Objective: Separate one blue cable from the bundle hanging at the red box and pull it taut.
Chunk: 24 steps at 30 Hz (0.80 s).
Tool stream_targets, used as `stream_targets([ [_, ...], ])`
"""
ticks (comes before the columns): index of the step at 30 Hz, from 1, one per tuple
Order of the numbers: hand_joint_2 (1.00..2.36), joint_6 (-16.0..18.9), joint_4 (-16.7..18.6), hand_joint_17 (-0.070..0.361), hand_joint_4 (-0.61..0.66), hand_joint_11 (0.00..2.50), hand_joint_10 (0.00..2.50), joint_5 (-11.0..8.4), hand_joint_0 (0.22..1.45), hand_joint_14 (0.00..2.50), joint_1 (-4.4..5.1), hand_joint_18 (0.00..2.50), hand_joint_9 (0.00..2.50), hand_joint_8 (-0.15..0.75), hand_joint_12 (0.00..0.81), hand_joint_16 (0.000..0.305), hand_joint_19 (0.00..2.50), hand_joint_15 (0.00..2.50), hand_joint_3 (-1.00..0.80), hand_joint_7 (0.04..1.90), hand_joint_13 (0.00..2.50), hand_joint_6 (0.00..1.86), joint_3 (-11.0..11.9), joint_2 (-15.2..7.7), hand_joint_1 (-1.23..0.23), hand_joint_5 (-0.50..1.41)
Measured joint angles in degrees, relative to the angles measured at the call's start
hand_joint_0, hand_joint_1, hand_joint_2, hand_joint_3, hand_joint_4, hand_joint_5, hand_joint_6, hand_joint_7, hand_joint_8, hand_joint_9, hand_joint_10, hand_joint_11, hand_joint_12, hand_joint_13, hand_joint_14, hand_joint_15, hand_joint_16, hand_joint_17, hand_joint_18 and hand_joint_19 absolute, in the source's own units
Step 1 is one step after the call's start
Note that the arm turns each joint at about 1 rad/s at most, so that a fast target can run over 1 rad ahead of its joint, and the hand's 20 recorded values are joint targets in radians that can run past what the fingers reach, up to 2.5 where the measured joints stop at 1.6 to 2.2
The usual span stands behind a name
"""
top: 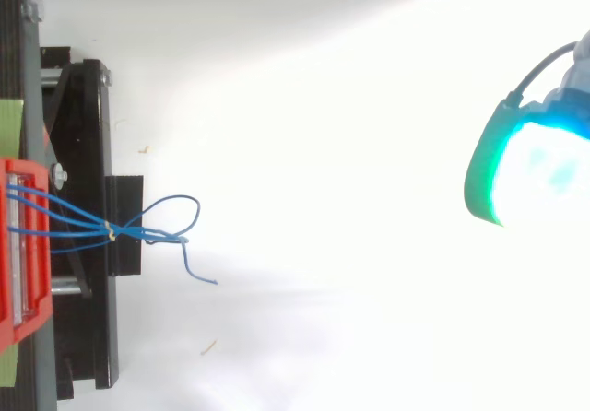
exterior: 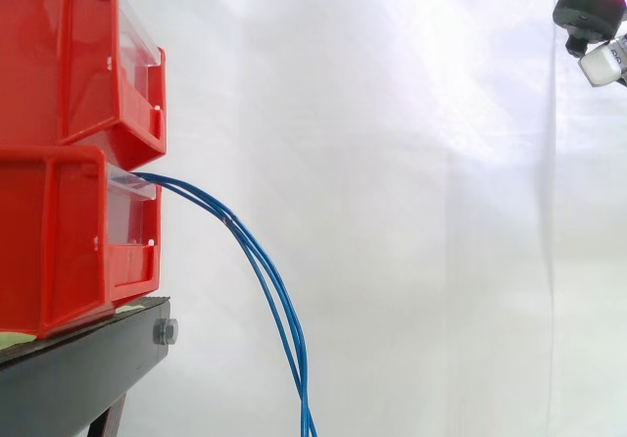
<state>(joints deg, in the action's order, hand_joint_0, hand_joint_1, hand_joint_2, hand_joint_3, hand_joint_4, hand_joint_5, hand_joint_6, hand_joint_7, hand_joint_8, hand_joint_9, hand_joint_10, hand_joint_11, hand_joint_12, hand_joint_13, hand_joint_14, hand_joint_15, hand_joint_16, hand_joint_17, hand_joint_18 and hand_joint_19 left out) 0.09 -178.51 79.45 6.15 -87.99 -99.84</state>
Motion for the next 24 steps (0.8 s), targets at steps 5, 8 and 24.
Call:
stream_targets([
  [5, 1.00, 0.0, 0.0, 0.153, 0.21, 0.31, 0.01, 0.00, 0.52, 0.01, 0.00, 0.66, 0.42, 0.328, 0.436, 0.068, 0.33, 0.28, -0.50, 0.89, 0.59, 0.50, 0.0, 0.0, -0.32, -0.24],
  [8, 1.00, 0.0, 0.0, 0.153, 0.21, 0.31, 0.01, 0.00, 0.52, 0.01, 0.00, 0.66, 0.43, 0.328, 0.436, 0.068, 0.32, 0.28, -0.50, 0.89, 0.59, 0.50, 0.0, 0.0, -0.32, -0.24],
  [24, 1.00, 0.0, 0.0, 0.149, 0.21, 0.32, 0.01, 0.00, 0.50, 0.01, 0.00, 0.65, 0.48, 0.312, 0.418, 0.066, 0.34, 0.29, -0.50, 0.89, 0.59, 0.50, 0.0, 0.0, -0.52, -0.23],
])
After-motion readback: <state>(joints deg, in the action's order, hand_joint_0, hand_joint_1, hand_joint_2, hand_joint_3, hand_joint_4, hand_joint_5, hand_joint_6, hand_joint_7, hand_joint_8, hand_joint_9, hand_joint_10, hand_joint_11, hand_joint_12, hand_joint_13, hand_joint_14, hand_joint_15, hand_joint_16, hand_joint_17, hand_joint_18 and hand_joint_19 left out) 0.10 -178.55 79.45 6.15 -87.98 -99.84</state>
